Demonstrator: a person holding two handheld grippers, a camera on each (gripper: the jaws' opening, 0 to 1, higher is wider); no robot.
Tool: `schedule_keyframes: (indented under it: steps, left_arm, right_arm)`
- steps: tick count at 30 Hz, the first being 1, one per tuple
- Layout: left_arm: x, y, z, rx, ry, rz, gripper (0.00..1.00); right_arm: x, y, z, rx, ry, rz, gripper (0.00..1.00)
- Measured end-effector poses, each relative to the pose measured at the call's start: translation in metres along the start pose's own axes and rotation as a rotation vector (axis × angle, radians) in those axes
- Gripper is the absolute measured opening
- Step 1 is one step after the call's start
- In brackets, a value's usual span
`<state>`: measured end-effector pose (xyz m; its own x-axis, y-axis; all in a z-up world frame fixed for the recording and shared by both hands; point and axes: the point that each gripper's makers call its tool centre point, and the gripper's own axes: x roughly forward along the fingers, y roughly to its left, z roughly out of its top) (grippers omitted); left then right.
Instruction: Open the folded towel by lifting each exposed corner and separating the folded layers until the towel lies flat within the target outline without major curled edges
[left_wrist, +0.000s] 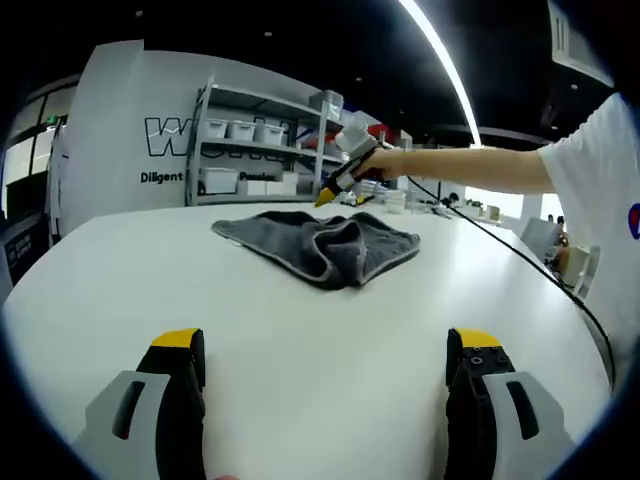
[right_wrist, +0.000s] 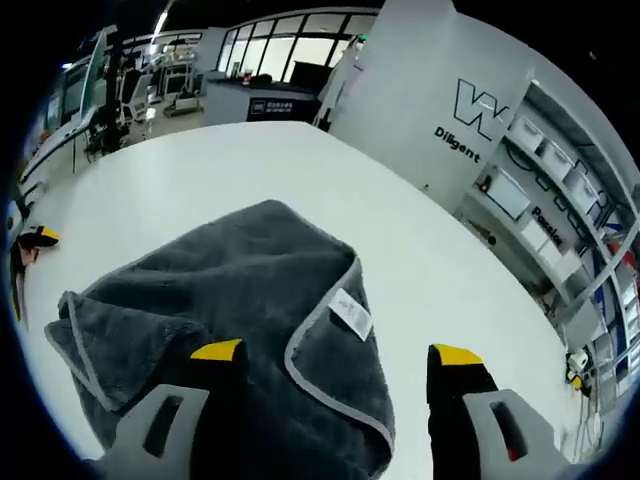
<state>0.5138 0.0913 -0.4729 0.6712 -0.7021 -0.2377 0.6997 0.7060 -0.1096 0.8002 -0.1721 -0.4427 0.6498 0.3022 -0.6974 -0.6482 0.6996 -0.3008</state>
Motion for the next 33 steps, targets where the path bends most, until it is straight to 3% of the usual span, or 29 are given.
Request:
schedule_keyframes:
  steps: [4,7,12,16,19,23,26,33]
  left_arm:
    - [0.0,0.0,0.0,-0.007,-0.003,-0.003,0.99]
    - [0.001,-0.002,-0.001,-0.001,0.001,-0.007,0.99]
    - [0.0,0.002,0.0,-0.019,-0.006,-0.014,0.99]
    - [-0.002,0.003,0.0,-0.042,-0.015,-0.017,0.99]
    - [-0.002,0.003,0.0,-0.051,-0.019,-0.018,0.98]
    - [-0.002,0.002,-0.001,-0.051,-0.019,-0.018,0.98]
    - [-0.002,0.001,-0.001,-0.048,-0.019,-0.02,0.98]
    - [-0.003,0.0,-0.001,-0.049,-0.018,-0.021,0.98]
  right_arm:
    - [0.021,-0.002,-0.006,-0.039,0.023,0.038,0.58]
    - [0.029,-0.001,-0.009,-0.059,0.016,0.07,0.42]
    - [0.035,-0.011,-0.013,-0.05,0.013,0.11,0.26]
    - [0.034,-0.007,-0.014,-0.033,0.005,0.152,0.13]
    - [0.033,-0.015,-0.008,-0.047,-0.001,0.136,0.0]
    - [0.031,-0.028,0.004,-0.032,-0.017,0.116,0.0]
    - [0.031,-0.043,0.011,-0.076,-0.001,0.068,0.0]
    - [0.026,-0.082,0.026,-0.086,0.003,-0.055,0.0]
